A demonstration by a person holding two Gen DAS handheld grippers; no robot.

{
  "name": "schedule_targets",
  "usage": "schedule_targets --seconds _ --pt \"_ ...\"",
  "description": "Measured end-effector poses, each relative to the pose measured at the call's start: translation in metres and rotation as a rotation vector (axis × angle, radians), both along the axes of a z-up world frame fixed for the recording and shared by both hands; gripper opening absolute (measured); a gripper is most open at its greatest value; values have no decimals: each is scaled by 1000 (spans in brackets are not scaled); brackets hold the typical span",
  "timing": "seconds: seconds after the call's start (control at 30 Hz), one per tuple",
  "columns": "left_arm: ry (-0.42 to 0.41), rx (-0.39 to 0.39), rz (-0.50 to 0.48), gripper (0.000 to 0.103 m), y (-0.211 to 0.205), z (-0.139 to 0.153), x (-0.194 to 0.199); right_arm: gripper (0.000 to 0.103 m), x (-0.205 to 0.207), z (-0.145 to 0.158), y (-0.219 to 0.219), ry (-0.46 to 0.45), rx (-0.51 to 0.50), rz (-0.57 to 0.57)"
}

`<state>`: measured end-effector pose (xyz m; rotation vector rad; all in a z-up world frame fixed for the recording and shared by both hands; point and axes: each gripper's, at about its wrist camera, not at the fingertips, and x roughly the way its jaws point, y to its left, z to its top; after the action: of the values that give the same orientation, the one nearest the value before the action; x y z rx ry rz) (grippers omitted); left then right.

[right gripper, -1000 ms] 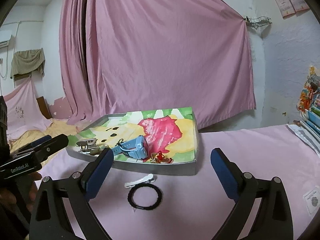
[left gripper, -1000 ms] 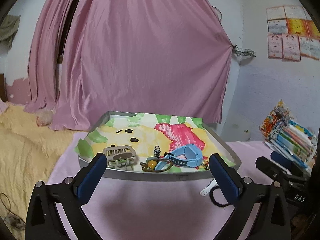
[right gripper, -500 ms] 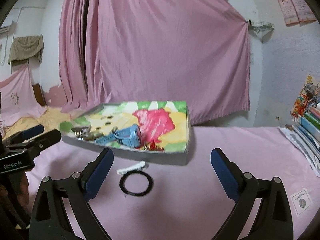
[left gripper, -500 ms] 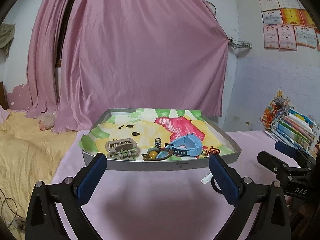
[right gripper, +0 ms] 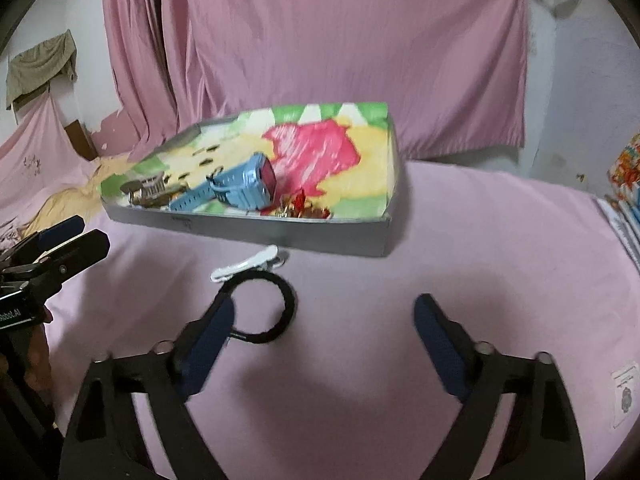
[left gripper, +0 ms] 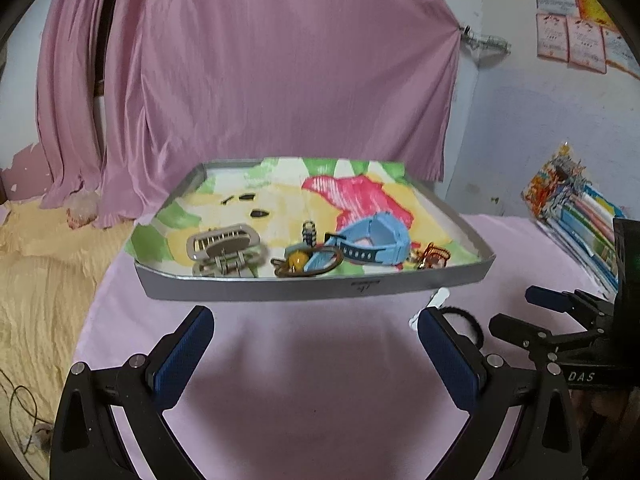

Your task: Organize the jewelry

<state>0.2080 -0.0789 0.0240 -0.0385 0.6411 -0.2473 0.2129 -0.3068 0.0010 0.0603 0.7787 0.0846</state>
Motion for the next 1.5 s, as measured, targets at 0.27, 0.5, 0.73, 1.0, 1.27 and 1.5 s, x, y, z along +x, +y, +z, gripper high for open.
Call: schedule_targets --seconds 0.27,0.5,0.73,1.0,1.27,1.5 --pt "68 17 -29 102 -8 -7 8 57 22 -13 16 115 -61 73" --pt "111 27 -70 102 -18 -12 15 45 33 -8 22 125 -121 118" --pt "151 46 -136 77 -36 -17 21 17 36 -7 19 123 -121 150" --pt "182 66 -216 58 -57 -22 27 12 38 -7 12 120 -140 161" --pt "214 97 -288 47 -78 -27 35 12 39 -9 -5 116 -114 123" --pt "219 121 -325 31 -93 -29 41 12 40 -10 -8 109 -94 116"
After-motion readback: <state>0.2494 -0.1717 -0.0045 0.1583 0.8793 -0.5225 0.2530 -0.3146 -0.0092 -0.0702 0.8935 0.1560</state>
